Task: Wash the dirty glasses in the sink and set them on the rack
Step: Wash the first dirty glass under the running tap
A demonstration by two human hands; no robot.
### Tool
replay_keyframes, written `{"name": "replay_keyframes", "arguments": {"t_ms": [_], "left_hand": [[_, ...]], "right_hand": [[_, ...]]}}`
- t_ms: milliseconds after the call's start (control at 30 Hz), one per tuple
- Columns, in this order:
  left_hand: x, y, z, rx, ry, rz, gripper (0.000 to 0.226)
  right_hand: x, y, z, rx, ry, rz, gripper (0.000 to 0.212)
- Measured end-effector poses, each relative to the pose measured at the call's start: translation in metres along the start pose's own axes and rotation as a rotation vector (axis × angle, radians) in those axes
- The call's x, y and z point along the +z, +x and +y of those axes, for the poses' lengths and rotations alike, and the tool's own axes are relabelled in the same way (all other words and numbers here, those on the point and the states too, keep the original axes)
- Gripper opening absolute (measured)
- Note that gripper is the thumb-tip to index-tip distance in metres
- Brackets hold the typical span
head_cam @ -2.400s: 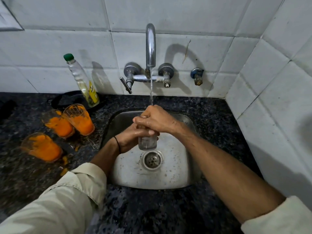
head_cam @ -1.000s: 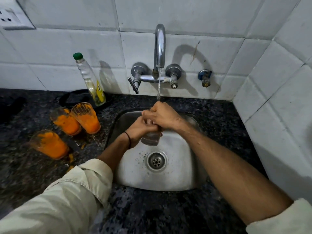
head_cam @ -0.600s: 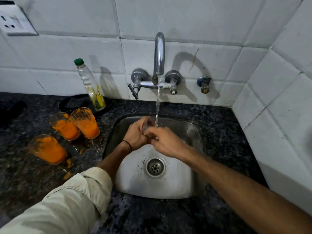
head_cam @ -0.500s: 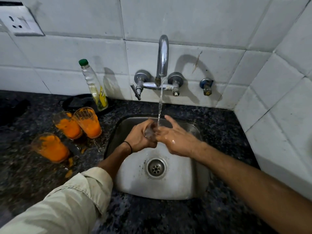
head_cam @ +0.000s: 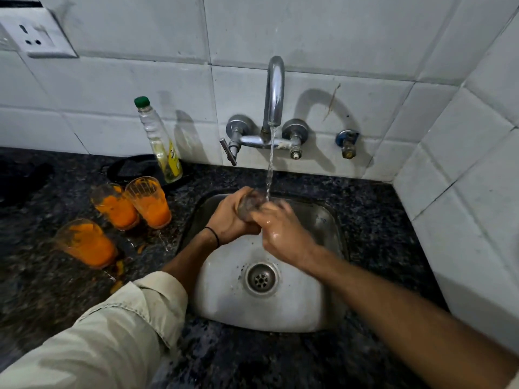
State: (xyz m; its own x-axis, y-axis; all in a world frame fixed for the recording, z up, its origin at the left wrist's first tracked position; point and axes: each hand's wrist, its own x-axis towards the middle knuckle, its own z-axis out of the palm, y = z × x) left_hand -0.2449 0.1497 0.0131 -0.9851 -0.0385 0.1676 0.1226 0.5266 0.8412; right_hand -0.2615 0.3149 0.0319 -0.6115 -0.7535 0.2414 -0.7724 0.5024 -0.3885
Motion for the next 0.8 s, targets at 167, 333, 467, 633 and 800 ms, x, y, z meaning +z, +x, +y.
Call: {"name": "replay_keyframes", "arguments": {"t_ms": [167,333,467,633,800], "left_hand": [[0.011,0.001,0.008,0.017,0.061,-0.112,0.066],[0.018,0.001,0.01,0.039,0.063,0.033,0.027],[0.012,-0.002,0.0,-0.039,0.062,0.032,0.036],[0.01,-0.004,0.0,-0.11,0.016,-0.047,0.067],[0.021,-0.002,0.005,-0.093,0.008,0.016,0.044]], "right_hand": [[-0.032,0.018,0.014,-0.269,-0.518,-0.393,0.043],[0.007,0.034,-0.025,0.646,0.268,-0.094,0.027],[0.033,0.008,-0.029,0.418,0.436,0.213,0.029],[-0.01,0.012,0.031,-0.221,-0.313,-0.171,0.039],[-0.01,0.036,0.012,0.129,-0.123,-0.41,0.034]]}}
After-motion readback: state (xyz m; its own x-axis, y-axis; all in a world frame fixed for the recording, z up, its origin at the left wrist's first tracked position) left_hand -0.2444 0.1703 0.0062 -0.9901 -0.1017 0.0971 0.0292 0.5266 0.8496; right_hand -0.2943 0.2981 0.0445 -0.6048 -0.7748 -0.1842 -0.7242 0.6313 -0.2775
